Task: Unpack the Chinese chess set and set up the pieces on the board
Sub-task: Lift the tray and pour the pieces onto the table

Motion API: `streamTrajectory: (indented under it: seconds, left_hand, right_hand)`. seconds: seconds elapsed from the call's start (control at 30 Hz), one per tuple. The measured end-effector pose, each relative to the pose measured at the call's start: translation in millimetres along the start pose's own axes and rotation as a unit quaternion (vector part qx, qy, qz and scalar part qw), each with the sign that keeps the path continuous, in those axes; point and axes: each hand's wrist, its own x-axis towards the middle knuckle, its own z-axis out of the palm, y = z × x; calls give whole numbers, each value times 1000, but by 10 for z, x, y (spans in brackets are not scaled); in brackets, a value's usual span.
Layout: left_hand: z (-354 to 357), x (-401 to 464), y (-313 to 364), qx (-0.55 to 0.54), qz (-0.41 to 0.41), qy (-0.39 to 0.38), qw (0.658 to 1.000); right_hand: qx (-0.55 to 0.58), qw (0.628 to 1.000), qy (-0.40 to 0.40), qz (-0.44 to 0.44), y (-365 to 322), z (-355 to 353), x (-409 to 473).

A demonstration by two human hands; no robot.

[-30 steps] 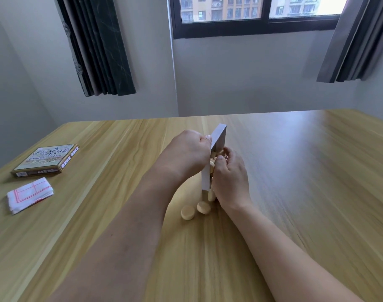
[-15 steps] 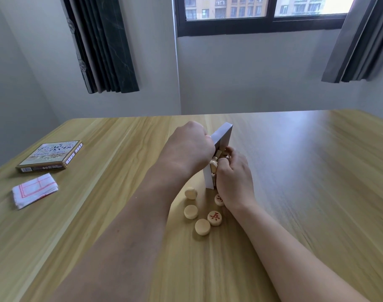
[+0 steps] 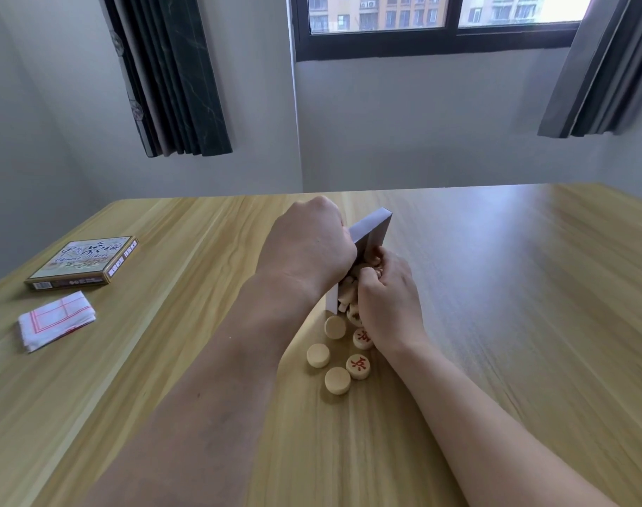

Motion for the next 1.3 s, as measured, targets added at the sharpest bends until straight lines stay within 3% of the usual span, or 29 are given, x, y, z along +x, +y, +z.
streamTrajectory:
  seconds: [1.3]
  left_hand:
    - [-150,29,-64,28,7,106,994]
  right_hand:
    - [-50,998,-4,-26,-43,9,-56]
